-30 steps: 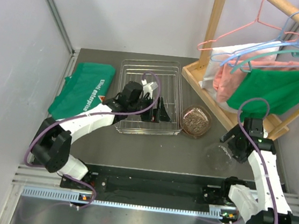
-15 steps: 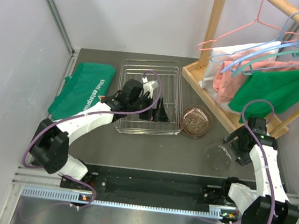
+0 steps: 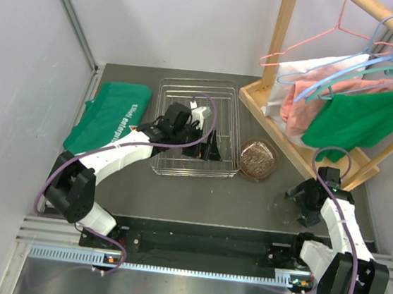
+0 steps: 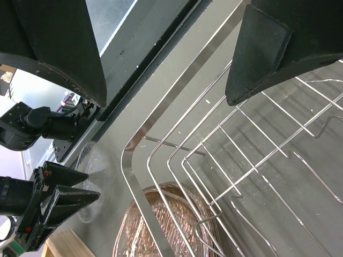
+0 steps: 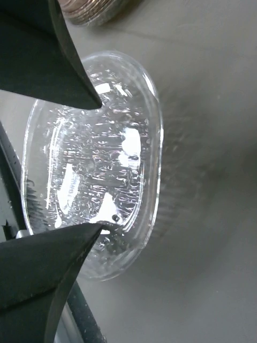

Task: Load the plates into the dish rack
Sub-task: Insert the plate into the dish rack.

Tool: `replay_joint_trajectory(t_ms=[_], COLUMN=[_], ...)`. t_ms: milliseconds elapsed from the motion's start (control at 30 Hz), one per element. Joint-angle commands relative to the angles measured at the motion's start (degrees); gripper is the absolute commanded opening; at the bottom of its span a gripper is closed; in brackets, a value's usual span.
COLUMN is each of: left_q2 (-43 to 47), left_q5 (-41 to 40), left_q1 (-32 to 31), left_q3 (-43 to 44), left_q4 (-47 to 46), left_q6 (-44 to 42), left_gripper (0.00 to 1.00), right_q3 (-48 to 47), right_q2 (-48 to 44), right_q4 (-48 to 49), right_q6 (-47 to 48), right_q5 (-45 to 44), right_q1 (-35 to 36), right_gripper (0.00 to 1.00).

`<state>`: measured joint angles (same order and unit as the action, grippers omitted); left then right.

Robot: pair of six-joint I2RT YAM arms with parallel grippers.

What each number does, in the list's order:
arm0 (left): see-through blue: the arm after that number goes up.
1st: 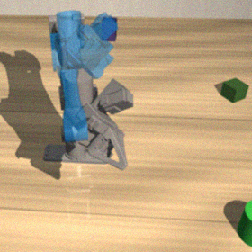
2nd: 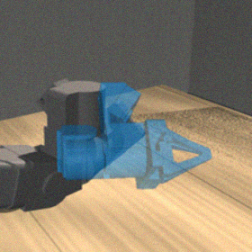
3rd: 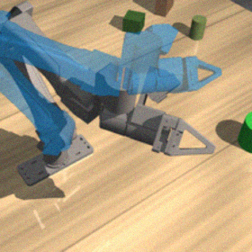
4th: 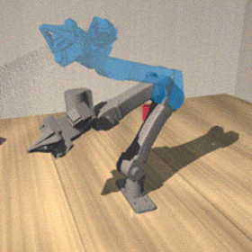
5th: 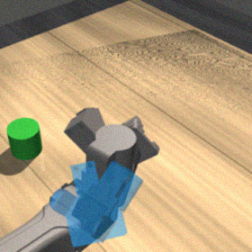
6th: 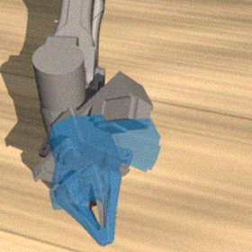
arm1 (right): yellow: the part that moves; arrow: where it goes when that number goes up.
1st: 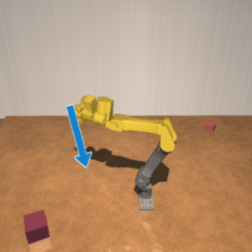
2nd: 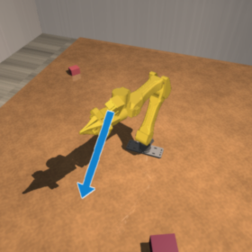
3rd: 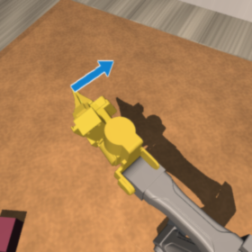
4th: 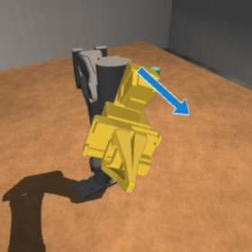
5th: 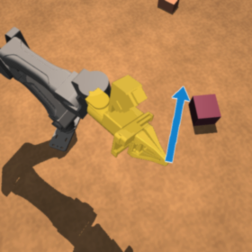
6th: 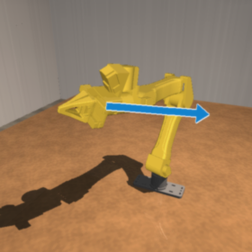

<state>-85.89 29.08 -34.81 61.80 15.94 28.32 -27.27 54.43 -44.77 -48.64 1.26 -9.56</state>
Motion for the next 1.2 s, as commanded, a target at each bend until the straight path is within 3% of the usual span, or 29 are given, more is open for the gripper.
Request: replay_joint_trajectory(t_ms=[0, 233, 467, 733, 967, 1167], left_q2=[-0.2, 1.7, 2.4, 3.4, 2.8, 2.2], left_q5=[-0.3, -2.0, -2.5, -3.7, -3.9, -3.7], left_q1=[0.3, 0.3, 0.3, 0.3, 0.3, 0.2], left_q3=[2.4, 1.8, 1.2, 0.6, 1.1, 1.1], left_q4=[0.0, 0.5, 0.7, 1.3, 1.2, 0.7], left_q6=[-0.6, 0.0, 0.2, 0.2, 0.6, 1.0], left_gripper=[0.96, 0.96, 0.96, 0.96, 0.96, 0.96], right_q3=[2.0, 2.6, -0.6, -1.6, -4.5, -6.6], right_q2=[0.0, -1.0, 4.1, 16.4, 18.0, 11.2], right_q4=[8.0, 17.2, 19.7, 29.0, 31.4, 27.1], right_q6=[-2.4, -1.3, 2.9, 3.1, 4.3, 8.6], right_q5=[2.1, 3.0, 3.0, 6.3, 5.9, 4.1], right_q1=[-0.7, -0.6, -0.7, -0.6, -0.6, -0.5], right_gripper=[0.82, 0.64, 0.67, 0.67, 0.67, 0.67])
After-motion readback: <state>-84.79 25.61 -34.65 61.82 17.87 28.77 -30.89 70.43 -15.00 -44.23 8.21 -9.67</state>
